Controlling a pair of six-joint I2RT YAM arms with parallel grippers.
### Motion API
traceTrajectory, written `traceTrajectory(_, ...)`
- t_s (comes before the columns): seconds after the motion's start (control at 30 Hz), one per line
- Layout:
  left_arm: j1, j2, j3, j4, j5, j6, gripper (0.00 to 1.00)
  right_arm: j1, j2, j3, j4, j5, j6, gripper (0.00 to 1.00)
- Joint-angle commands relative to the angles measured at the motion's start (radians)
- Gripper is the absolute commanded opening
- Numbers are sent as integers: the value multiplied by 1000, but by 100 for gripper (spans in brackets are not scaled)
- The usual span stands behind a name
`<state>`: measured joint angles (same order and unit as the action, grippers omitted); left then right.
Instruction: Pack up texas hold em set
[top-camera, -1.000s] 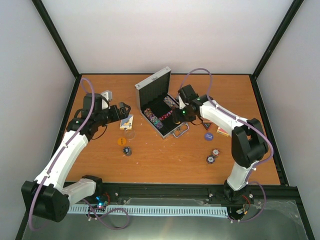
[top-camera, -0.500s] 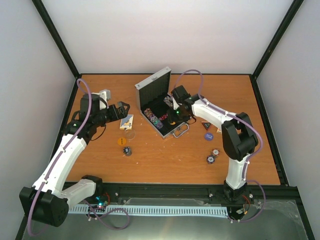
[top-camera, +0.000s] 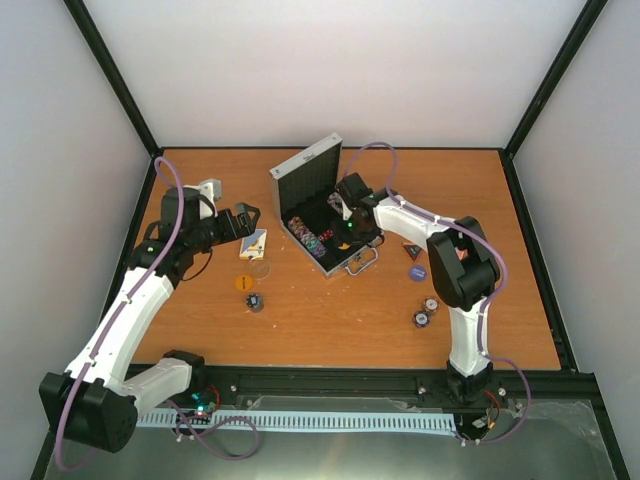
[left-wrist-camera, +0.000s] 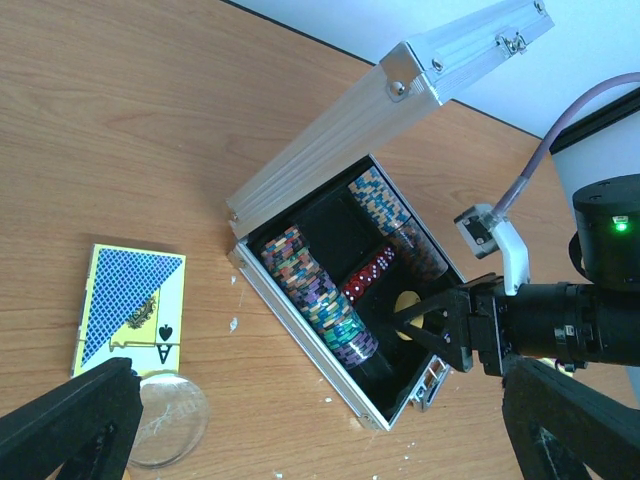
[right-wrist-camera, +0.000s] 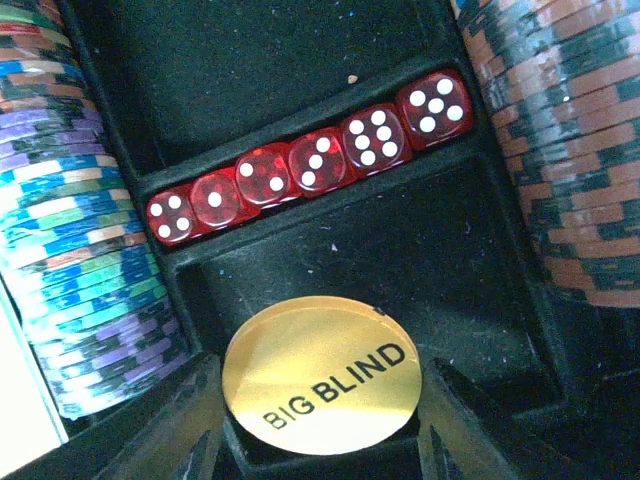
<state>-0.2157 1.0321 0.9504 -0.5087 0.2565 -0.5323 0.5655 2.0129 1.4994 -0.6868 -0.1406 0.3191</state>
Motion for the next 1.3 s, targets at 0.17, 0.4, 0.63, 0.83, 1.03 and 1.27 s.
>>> traceTrajectory(0.17,3,20,26,30,5,16,100,10,20,45,-3,38,-7,65)
traceTrajectory(0.4,3,17,38,16,-11,23,100,10,-87,-2,-18,46,-19,69)
traceTrajectory(0.63,3,11,36,3,-11,19,100,1,-292,-166,-95,95,-45,72)
traceTrajectory(0.83,3,8,42,-6,-9,10,100,-64,-439,-341,-124,96,-43,74)
traceTrajectory(1.03,3,-4,48,-17,-25,-1,100,-142,-492,-466,-99,74,-30,74)
traceTrajectory(1.27,3,8,73,-4,-22,-22,100,-204,-438,-512,-45,75,-24,74)
